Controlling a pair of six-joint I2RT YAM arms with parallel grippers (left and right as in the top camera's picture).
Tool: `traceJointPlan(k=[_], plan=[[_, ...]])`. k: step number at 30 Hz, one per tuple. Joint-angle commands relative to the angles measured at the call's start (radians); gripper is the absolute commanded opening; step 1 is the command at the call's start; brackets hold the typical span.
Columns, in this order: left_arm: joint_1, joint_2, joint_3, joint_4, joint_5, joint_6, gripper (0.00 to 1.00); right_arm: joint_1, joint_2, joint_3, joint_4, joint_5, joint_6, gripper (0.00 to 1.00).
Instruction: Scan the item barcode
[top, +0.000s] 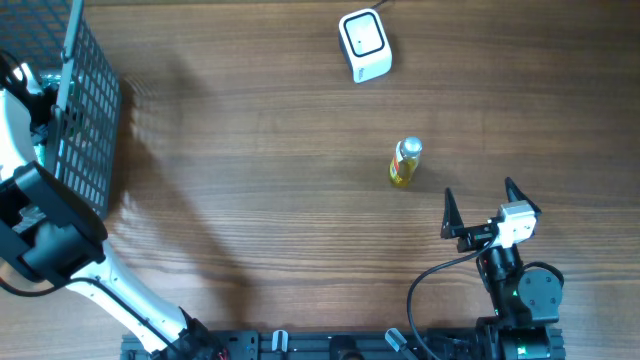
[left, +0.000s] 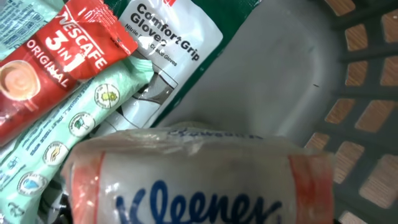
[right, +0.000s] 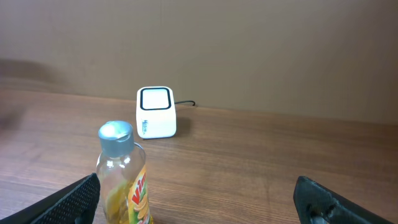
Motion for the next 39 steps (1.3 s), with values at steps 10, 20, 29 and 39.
traceJointPlan(k=[10,20,29,39], plan=[[-0.003,-0.611,0.0,0.013,-0.011,-0.179,0.47,-0.008,-0.009,-0.001,0.003,0.009,0.014,1.0],[-0.382,-0.827,-0.007,-0.36,-0.009,-0.224,0.42,-0.008,-0.009,-0.001,0.003,0.009,0.014,1.0],[-0.931,-0.789,-0.323,-0.28,-0.196,-0.418,0.41,-0.008,-0.009,-0.001,0.003,0.01,0.014,1.0],[-1.313,-0.612,-0.647,0.102,-0.274,-0.591,0.41,-0.008,-0.009,-0.001,0.003,0.009,0.014,1.0]])
